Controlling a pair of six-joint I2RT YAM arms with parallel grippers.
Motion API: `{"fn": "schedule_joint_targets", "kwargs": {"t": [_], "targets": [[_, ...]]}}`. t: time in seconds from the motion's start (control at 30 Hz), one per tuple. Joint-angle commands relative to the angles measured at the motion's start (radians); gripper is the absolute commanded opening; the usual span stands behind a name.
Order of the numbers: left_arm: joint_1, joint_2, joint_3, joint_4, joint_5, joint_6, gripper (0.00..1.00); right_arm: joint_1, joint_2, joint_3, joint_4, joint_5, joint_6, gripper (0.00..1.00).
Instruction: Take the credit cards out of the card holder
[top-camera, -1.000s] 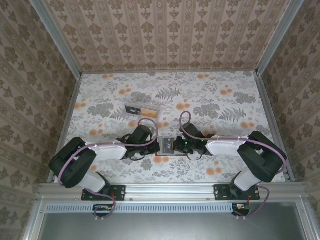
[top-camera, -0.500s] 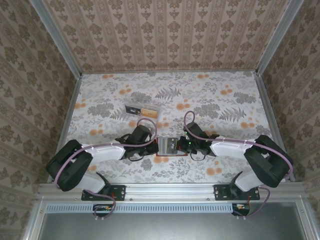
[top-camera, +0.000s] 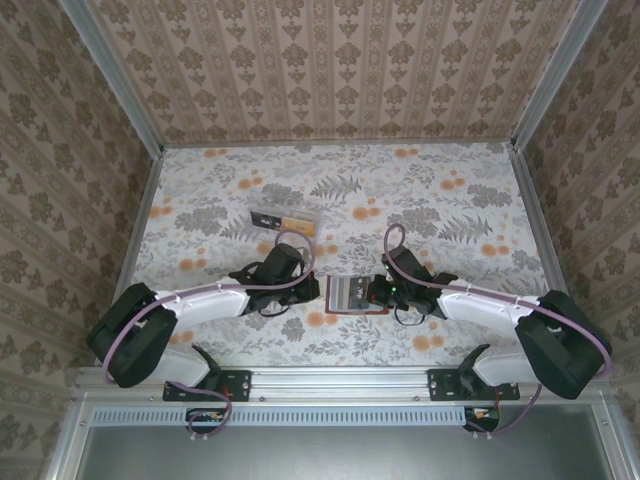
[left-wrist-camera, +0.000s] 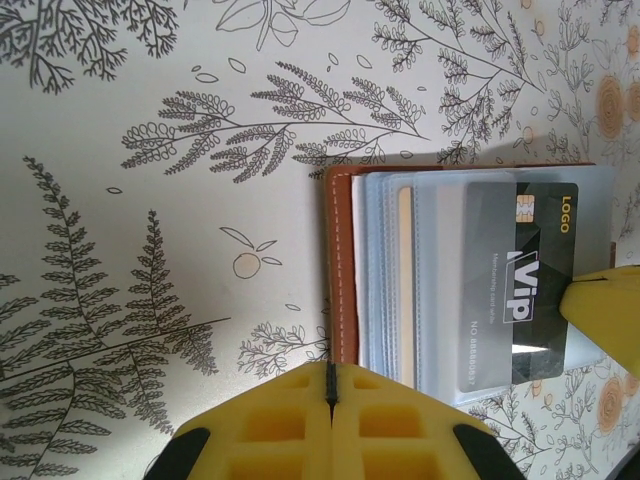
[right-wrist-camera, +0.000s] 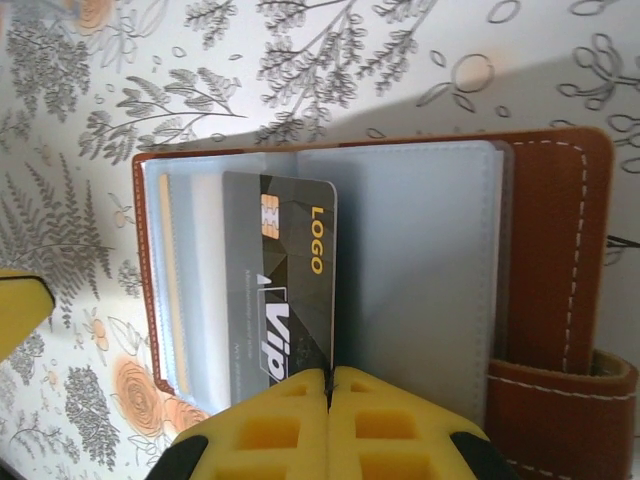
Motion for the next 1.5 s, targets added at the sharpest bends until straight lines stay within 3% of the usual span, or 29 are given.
{"fn": "schedule_joint_targets", "kwargs": {"t": [0.0, 0.2, 0.5, 0.93, 1.1, 1.47], "targets": [[0.003, -0.017, 0.039, -0.033, 0.000, 0.032, 0.00, -0.017, -0.015, -0.021, -0.043, 0.027, -0.026, 0.00], [-0.040, 0.020, 0.081, 0.004, 0.010, 0.037, 0.00, -0.029, 0.000, -0.030, -0.013, 0.003, -0.033, 0.00], [-0.133, 0.239, 0.241, -0.005, 0.015, 0.023, 0.00, -0.027, 0.050, -0.027, 0.032, -0.023, -0.024, 0.00], [-0.127, 0.310, 0.209, -0.082, -0.037, -0.026, 0.00, -0.076, -0.006, -0.084, 0.005, -0.009, -0.052, 0.00], [-0.121, 0.290, 0.194, -0.070, -0.031, -0.027, 0.00, -0.101, -0.096, -0.105, -0.045, -0.009, -0.072, 0.00], [-0.122, 0.137, 0.230, -0.086, -0.034, -0.015, 0.00, -0.099, -0.463, -0.018, -0.320, 0.030, -0.168, 0.00]]}}
